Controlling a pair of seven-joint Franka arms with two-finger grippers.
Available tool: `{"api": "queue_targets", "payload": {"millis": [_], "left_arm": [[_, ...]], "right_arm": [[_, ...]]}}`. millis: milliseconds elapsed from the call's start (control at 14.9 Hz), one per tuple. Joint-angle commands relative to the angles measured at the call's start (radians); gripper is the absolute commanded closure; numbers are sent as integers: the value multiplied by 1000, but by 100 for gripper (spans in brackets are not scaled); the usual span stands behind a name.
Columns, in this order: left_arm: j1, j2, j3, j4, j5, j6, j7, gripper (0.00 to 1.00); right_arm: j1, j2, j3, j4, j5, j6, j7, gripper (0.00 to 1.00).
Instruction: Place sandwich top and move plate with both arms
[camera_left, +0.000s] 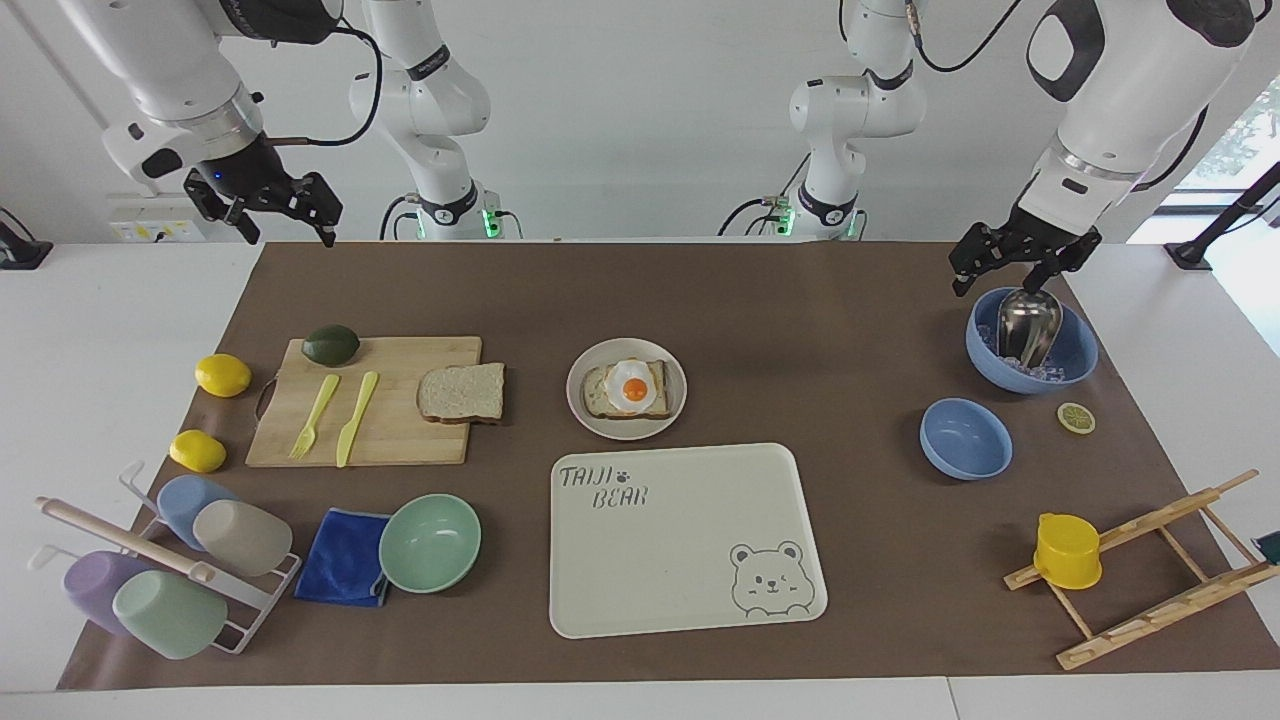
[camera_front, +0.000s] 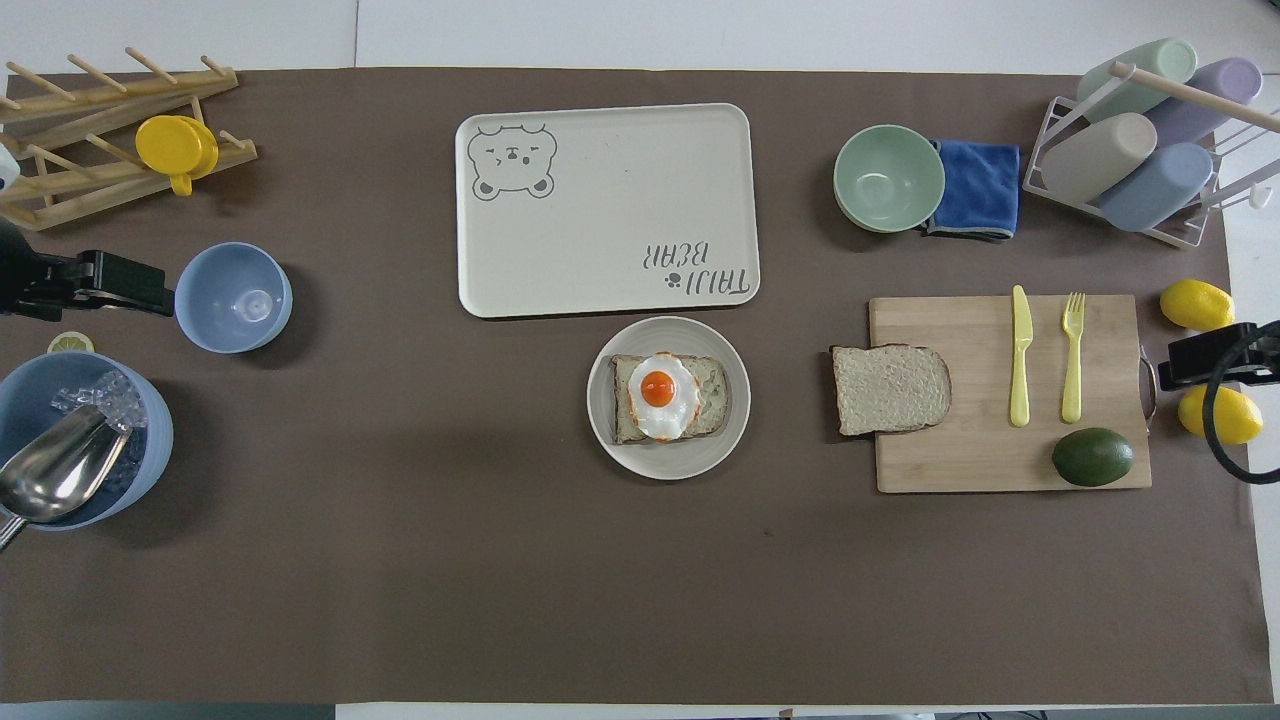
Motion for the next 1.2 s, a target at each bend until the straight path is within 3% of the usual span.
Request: {"api": "queue_targets", "payload": {"millis": [0,468,602,669,803,1003,1137], "left_arm": [[6,-12,-5,-3,18,-4,14,0],[6,-12,-5,-3,18,-5,14,0],[6,-12,-5,-3,18,-4,14,0],[6,-12,-5,-3,18,-4,14,0],[8,-12,-3,-5,18,-4,14,0],[6,-12,-5,-3,18,-5,14,0],[6,-12,-5,-3,18,-2,13,0]], "right_arm": [[-14,-17,10,-20,6,17,4,0],[4,-23,33,-28,6,25,-2,0],[79,-14,45,-31,-49,63,-20,0],[131,2,48,-45,-138,59,-2,0],[202,43,51,-68,-230,66,71,0],[336,167,53,-50,-419,39,198,0],[370,263,53,7,-439,25,271,0]]}}
